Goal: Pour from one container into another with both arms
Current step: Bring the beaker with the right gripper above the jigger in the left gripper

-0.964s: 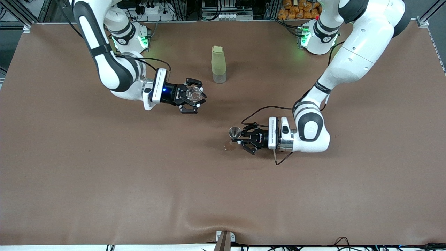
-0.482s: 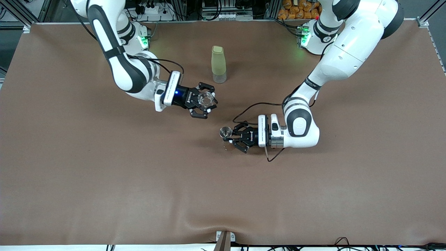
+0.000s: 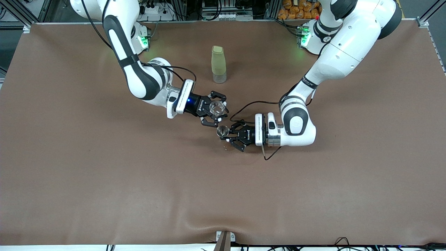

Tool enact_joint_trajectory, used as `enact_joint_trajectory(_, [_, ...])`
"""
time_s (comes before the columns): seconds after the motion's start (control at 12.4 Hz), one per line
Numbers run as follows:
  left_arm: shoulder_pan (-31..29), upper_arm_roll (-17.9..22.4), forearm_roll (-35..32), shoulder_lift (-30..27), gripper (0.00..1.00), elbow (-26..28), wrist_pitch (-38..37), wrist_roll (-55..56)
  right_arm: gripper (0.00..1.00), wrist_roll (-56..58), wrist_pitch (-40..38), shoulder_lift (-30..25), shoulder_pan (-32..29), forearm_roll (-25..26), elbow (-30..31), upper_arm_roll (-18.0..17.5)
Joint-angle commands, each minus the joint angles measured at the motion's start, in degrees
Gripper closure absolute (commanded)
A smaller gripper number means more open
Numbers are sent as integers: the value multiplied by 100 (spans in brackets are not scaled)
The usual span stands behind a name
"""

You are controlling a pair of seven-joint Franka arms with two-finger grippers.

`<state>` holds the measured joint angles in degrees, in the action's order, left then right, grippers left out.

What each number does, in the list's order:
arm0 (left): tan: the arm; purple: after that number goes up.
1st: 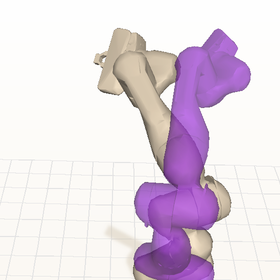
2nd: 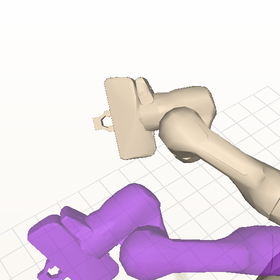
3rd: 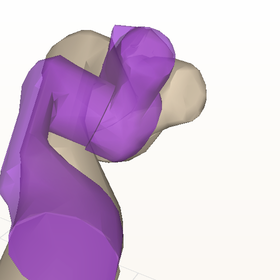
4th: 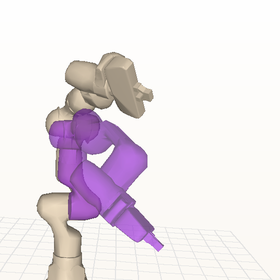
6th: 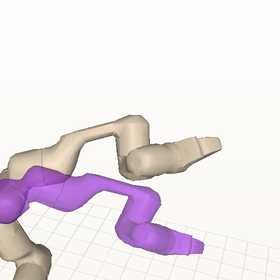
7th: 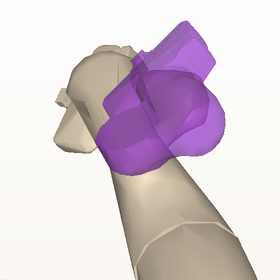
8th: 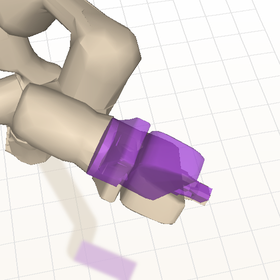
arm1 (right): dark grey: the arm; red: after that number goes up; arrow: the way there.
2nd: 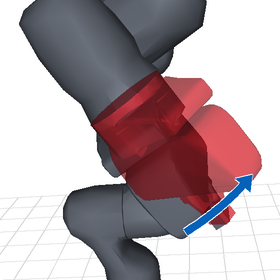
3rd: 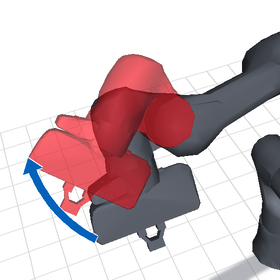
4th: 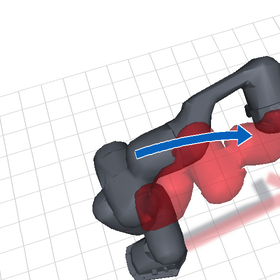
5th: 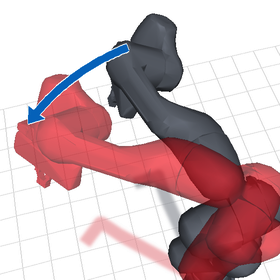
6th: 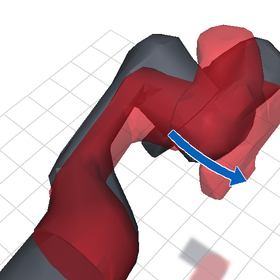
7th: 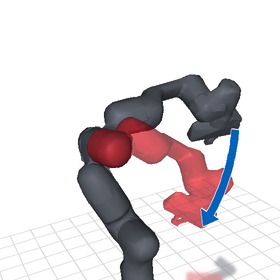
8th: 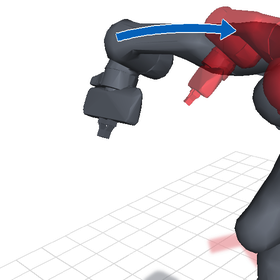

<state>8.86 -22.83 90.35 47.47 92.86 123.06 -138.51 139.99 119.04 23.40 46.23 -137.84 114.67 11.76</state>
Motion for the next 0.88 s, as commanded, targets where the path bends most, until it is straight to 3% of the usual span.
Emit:
enact_joint_trajectory(0.0, [46,24,159,-28,100,22,78,-36,100,55,181,244,114,-261,-339,54])
enact_joint_trajectory(0.8, [37,24,150,-28,100,145,78,-63,100,-462,726,270,219,-656,-507,-130])
